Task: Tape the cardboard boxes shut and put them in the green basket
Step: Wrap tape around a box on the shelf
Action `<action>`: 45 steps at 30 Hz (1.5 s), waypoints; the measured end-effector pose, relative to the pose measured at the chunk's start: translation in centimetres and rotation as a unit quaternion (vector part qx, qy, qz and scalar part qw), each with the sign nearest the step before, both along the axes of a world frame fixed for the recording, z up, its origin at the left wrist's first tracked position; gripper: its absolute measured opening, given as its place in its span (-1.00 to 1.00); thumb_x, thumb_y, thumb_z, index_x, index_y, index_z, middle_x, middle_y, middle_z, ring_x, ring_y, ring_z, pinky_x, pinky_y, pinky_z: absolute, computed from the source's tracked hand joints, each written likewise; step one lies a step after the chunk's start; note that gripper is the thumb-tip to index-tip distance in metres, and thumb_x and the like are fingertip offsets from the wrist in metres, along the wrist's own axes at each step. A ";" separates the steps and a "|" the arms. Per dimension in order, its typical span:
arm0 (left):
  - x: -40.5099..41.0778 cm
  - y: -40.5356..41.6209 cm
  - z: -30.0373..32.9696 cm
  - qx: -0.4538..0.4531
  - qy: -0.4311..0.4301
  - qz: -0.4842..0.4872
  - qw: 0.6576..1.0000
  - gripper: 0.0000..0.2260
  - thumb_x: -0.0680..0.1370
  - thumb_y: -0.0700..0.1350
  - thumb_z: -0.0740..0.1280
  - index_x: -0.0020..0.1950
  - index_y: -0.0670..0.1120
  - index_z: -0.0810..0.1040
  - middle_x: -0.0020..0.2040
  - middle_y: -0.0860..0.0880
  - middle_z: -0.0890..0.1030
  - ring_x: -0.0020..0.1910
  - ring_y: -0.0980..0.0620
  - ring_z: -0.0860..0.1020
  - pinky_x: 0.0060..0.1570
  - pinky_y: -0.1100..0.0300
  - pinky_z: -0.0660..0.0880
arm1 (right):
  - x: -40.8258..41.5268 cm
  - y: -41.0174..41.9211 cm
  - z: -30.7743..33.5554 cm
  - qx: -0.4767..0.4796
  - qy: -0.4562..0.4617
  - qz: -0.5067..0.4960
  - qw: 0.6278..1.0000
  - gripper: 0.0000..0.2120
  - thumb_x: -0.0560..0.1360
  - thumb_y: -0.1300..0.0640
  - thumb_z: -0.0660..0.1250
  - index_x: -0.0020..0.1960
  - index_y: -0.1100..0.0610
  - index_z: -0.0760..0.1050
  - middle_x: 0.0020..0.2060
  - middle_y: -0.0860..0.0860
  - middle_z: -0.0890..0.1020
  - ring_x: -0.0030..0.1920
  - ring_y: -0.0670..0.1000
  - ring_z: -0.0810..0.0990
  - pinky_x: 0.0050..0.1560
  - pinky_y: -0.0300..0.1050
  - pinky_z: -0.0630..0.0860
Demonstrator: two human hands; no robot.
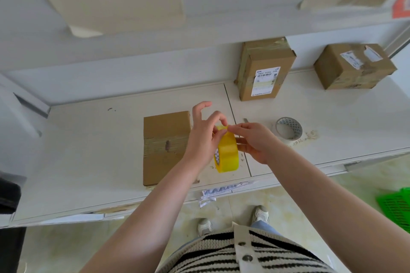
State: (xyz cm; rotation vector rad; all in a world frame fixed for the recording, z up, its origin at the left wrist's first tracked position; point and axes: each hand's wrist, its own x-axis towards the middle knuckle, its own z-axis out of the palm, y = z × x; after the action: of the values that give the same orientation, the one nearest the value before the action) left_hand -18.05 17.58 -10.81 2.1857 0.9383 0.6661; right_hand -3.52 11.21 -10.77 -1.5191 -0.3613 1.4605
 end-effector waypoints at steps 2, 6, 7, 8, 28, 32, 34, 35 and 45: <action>-0.3 0.0 0.1 -0.020 -0.002 0.001 1.000 -0.81 0.54 -0.24 0.40 0.00 0.05 0.52 0.40 0.00 0.21 -0.24 0.18 0.55 -0.06 0.46 0.43 | 0.0 -0.1 0.2 0.004 -0.009 0.011 1.000 -0.80 0.55 0.19 0.36 0.09 0.31 0.56 -0.15 0.11 0.70 -0.19 0.02 0.68 -0.18 -0.14 0.62; -0.5 0.0 -0.1 -0.076 -0.017 0.014 0.997 -0.90 0.53 -0.20 0.42 0.00 -0.03 0.61 0.33 -0.01 0.32 -0.25 0.19 0.54 -0.04 0.46 0.42 | 0.0 -0.3 0.4 0.019 -0.042 0.023 0.999 -0.88 0.56 0.21 0.35 0.00 0.27 0.58 -0.21 0.07 0.70 -0.21 -0.02 0.68 -0.21 -0.20 0.58; -0.4 0.0 -0.2 -0.088 -0.024 0.019 0.996 -0.93 0.52 -0.20 0.43 -0.02 -0.08 0.63 0.27 -0.01 0.37 -0.27 0.22 0.53 -0.07 0.46 0.42 | 0.0 -0.3 0.5 0.027 -0.055 0.024 0.998 -0.91 0.55 0.22 0.36 -0.05 0.25 0.58 -0.24 0.06 0.69 -0.22 -0.02 0.68 -0.22 -0.21 0.58; -0.3 0.0 -0.2 -0.100 -0.032 0.027 0.994 -0.97 0.52 -0.21 0.44 -0.06 -0.12 0.64 0.21 -0.01 0.42 -0.27 0.25 0.52 -0.11 0.47 0.41 | 0.0 -0.3 0.6 0.034 -0.069 0.025 0.997 -0.92 0.55 0.23 0.36 -0.08 0.24 0.58 -0.26 0.05 0.69 -0.23 -0.03 0.67 -0.23 -0.23 0.57; 2.5 0.0 0.2 -0.424 -0.139 0.224 0.866 -0.81 0.61 -0.06 0.32 0.15 -0.13 0.54 0.12 -0.07 0.57 0.13 -0.06 0.55 0.17 0.00 0.52 | 0.9 0.5 0.0 0.082 -0.180 -0.047 0.979 -0.72 0.54 0.19 0.38 0.20 0.08 0.41 -0.07 0.16 0.65 -0.10 0.09 0.68 -0.02 -0.06 0.63; 2.2 0.3 0.3 -0.521 -0.217 0.251 0.786 -0.88 0.59 -0.08 0.35 -0.03 -0.12 0.55 0.02 -0.12 0.59 0.09 -0.10 0.55 0.22 -0.05 0.49 | 2.4 -0.4 -1.2 -0.025 -0.226 0.012 0.974 -0.73 0.61 0.01 0.26 0.29 0.03 0.47 0.15 0.04 0.58 0.10 0.04 0.54 0.12 -0.01 0.48; 2.1 0.4 0.2 -0.541 -0.240 0.241 0.769 -0.87 0.56 -0.07 0.39 -0.04 -0.13 0.57 0.00 -0.12 0.61 0.09 -0.10 0.57 0.21 -0.03 0.50 | 2.5 -1.1 -2.0 -0.039 -0.105 0.085 0.990 -0.78 0.65 0.04 0.18 0.24 -0.01 0.51 0.14 0.07 0.59 0.12 0.09 0.58 0.13 0.07 0.56; 2.1 0.4 0.2 -0.544 -0.238 0.235 0.769 -0.83 0.53 -0.04 0.42 -0.04 -0.14 0.57 0.00 -0.12 0.62 0.08 -0.11 0.58 0.19 -0.02 0.51 | 2.4 -1.3 -2.4 -0.037 -0.059 0.089 0.994 -0.77 0.65 0.06 0.17 0.24 -0.02 0.53 0.11 0.08 0.61 0.09 0.10 0.60 0.08 0.08 0.60; 1.0 3.1 -1.2 -0.408 -0.108 0.191 0.886 -0.47 0.52 -0.29 0.40 0.42 0.01 0.32 0.18 -0.01 0.57 0.11 0.02 0.53 0.03 0.31 0.46 | 3.5 -1.6 -5.0 -0.037 -0.068 -0.046 0.996 -0.75 0.51 0.27 0.40 0.09 -0.02 0.62 -0.19 0.00 0.73 -0.19 0.02 0.71 -0.28 -0.06 0.63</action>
State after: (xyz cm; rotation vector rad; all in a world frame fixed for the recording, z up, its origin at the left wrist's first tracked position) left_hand -17.04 20.71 -12.01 1.1707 1.2538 0.5335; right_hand 0.02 9.60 -15.77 -1.6787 -0.3171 1.3158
